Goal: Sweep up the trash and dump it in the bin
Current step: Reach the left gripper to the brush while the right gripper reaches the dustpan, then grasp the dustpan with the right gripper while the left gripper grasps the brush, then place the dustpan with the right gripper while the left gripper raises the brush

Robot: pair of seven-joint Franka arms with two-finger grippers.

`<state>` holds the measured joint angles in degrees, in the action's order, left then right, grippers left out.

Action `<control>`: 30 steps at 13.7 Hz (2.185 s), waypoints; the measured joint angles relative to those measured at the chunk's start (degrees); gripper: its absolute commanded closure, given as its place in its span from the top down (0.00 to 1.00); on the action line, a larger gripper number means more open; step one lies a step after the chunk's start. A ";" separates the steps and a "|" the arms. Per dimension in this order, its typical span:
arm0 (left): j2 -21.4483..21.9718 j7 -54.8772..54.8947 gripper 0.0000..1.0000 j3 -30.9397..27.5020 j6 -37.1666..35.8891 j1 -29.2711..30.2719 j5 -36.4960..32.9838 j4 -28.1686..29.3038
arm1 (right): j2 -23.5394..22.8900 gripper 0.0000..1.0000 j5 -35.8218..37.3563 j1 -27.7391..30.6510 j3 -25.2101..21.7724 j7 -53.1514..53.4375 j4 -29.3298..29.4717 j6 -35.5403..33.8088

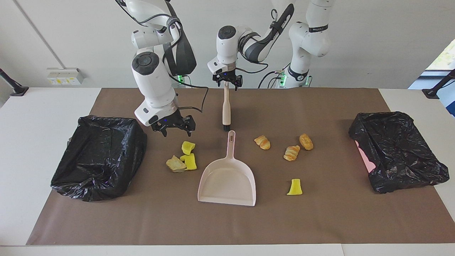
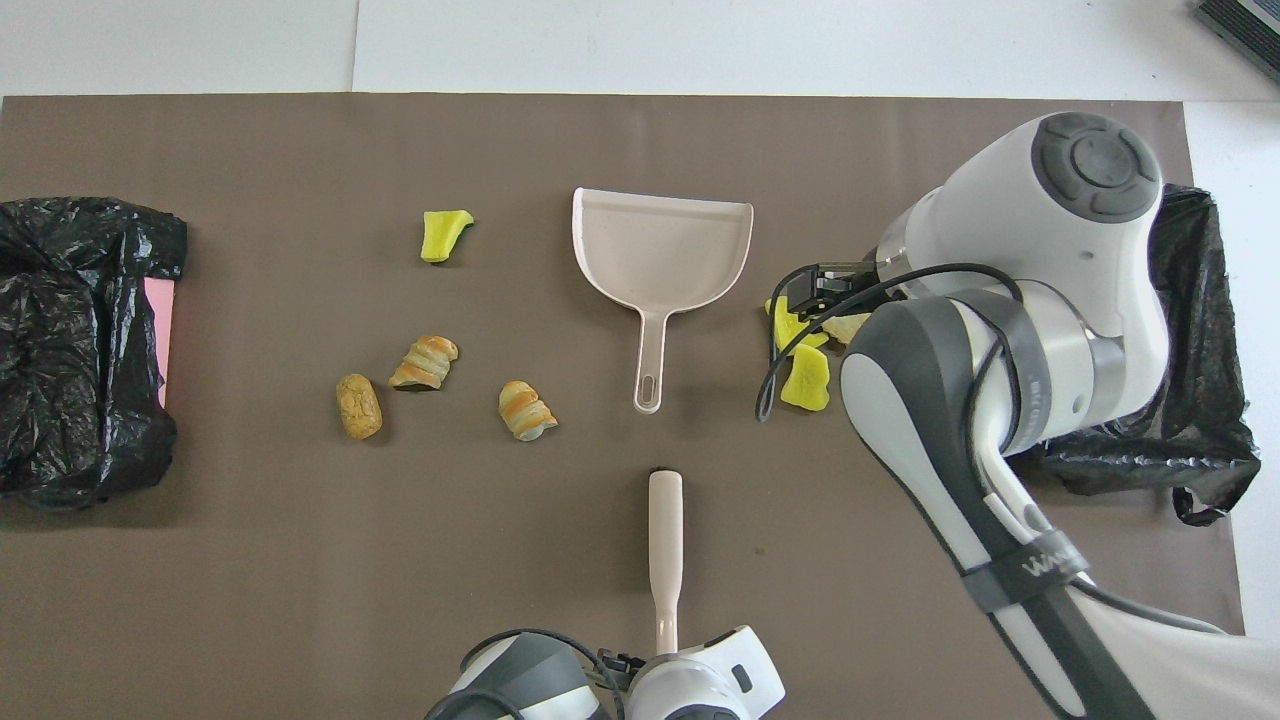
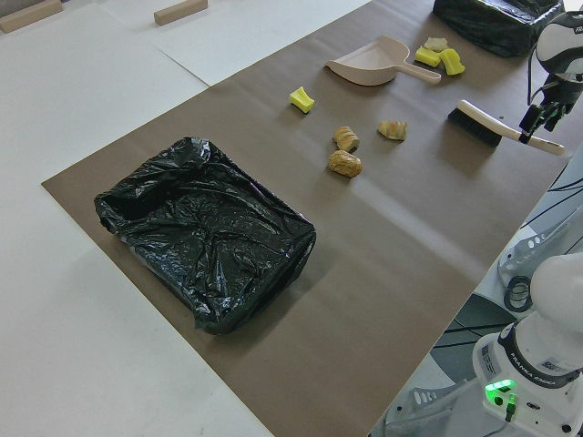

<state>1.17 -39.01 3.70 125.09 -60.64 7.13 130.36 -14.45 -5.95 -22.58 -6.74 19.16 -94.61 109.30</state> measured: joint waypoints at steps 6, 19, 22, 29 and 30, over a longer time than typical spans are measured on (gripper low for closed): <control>-1.80 -1.66 0.63 -0.79 1.36 0.06 0.02 0.22 | -11.28 1.00 -4.40 -4.98 1.67 6.79 8.85 3.54; 0.45 -4.07 0.00 -2.08 -5.88 2.88 0.06 -2.68 | -15.21 0.83 -4.91 -10.04 2.67 10.29 5.68 8.15; 4.11 -4.10 0.00 -2.21 -13.92 5.57 -1.04 -3.12 | -15.04 0.49 -4.90 -10.13 2.72 10.29 5.70 6.63; 8.79 -3.88 0.00 -2.61 -22.00 23.07 -9.18 -2.69 | -14.61 0.00 -4.83 -10.09 2.59 10.29 5.77 5.99; 8.70 -3.79 0.00 -2.66 -21.80 26.61 -9.78 -2.36 | -14.07 0.00 -4.50 -9.94 2.37 9.17 5.99 5.12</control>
<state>9.88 -42.79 1.04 103.29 -34.03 -2.65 127.99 -28.52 -10.46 -32.52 -4.36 28.33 -88.62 114.41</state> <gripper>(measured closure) 0.736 0.683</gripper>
